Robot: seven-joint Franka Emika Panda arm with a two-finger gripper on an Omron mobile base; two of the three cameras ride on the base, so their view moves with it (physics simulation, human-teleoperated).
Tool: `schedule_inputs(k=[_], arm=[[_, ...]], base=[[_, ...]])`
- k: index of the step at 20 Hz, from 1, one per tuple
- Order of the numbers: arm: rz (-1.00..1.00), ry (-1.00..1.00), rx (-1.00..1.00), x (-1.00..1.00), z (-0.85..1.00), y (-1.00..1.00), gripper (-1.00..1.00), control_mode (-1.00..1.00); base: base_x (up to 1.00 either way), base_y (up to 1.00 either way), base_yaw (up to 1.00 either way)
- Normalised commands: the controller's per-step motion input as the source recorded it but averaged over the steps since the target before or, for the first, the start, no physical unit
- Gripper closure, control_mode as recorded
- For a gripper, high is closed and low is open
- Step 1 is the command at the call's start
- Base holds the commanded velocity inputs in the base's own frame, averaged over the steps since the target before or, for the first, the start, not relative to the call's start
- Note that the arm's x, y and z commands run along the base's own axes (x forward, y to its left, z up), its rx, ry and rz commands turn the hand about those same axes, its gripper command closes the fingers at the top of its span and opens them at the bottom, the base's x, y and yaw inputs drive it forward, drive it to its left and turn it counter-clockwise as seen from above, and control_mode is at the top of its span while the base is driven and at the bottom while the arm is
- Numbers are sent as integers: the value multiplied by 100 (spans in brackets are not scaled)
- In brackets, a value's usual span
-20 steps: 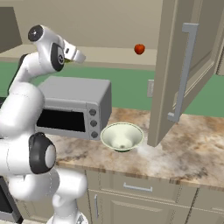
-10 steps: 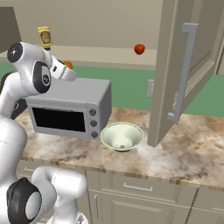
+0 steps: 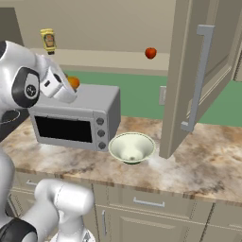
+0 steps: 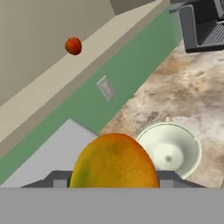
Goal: Open the cabinet. Pick the mango and apple from the cabinet and place them into the bowl. Then close the cabinet.
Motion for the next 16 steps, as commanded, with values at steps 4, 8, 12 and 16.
schedule_inputs(k=[4,8,12,16], arm=[[0,0,0,0,1,0,100,-100],[3,0,8,-11,-14,-32,100,-100],[5,0,12,-15,-38,-42,100,-100],[4,0,14,-15,-45,-40,100,-100]], base=[[0,0,0],[0,0,0],[0,0,0],[0,0,0]])
